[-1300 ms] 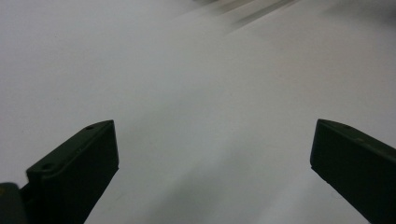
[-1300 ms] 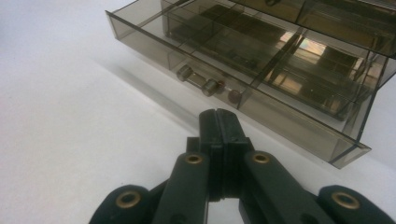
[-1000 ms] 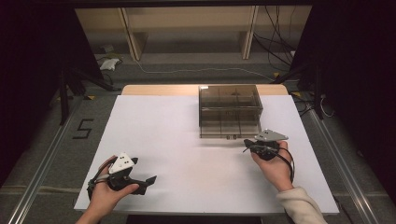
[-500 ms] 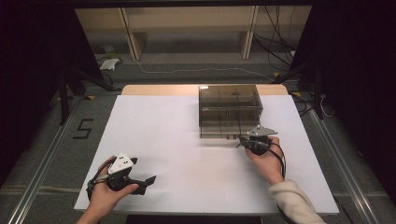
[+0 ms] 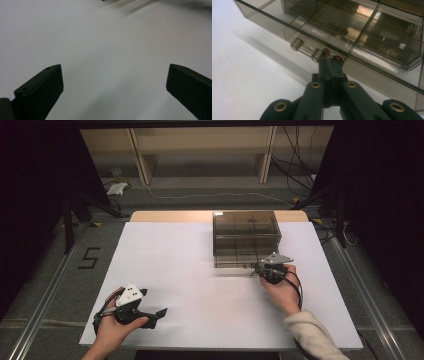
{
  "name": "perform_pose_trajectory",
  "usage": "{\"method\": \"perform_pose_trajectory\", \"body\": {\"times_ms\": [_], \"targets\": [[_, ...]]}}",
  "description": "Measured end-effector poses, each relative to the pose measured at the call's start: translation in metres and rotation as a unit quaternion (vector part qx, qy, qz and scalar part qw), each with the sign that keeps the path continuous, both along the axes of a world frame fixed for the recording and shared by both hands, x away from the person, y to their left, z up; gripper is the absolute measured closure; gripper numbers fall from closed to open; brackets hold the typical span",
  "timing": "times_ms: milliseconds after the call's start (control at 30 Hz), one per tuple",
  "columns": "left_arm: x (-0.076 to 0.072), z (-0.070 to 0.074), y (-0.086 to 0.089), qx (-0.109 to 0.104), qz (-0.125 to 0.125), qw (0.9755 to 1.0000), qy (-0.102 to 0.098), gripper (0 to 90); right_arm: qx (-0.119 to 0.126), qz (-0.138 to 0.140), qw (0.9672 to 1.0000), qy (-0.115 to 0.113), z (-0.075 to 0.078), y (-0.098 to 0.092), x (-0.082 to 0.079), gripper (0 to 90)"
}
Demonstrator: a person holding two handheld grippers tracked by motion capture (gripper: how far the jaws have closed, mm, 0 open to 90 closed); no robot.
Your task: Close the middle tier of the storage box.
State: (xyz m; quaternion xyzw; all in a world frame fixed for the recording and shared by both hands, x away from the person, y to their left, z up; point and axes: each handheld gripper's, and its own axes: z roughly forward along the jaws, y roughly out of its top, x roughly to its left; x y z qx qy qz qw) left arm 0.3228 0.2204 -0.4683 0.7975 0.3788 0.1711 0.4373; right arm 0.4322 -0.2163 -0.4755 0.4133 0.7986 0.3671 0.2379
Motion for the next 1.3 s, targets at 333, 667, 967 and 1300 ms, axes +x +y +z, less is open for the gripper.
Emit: {"method": "perform_pose_trajectory", "body": {"times_ms": [333,667,967,1300], "targets": [[0.000,0.000,0.000,0.002,0.000,1.0000,-0.001,0.8,0.002,-0.004,1.0000,-0.008,0.002,0.000,0.004,90.0],[0.000,0.000,0.000,0.002,0.000,1.0000,-0.002,0.8,-0.001,-0.011,0.9998,-0.013,0.004,0.000,0.009,90.0],[-0.001,0.000,0.000,0.002,0.001,1.0000,-0.001,0.8,-0.002,-0.017,0.9997,-0.018,0.005,0.002,0.014,90.0],[-0.001,0.000,0.000,0.002,0.000,1.0000,-0.002,0.8,-0.002,-0.023,0.9995,-0.024,0.006,0.003,0.019,90.0]]}}
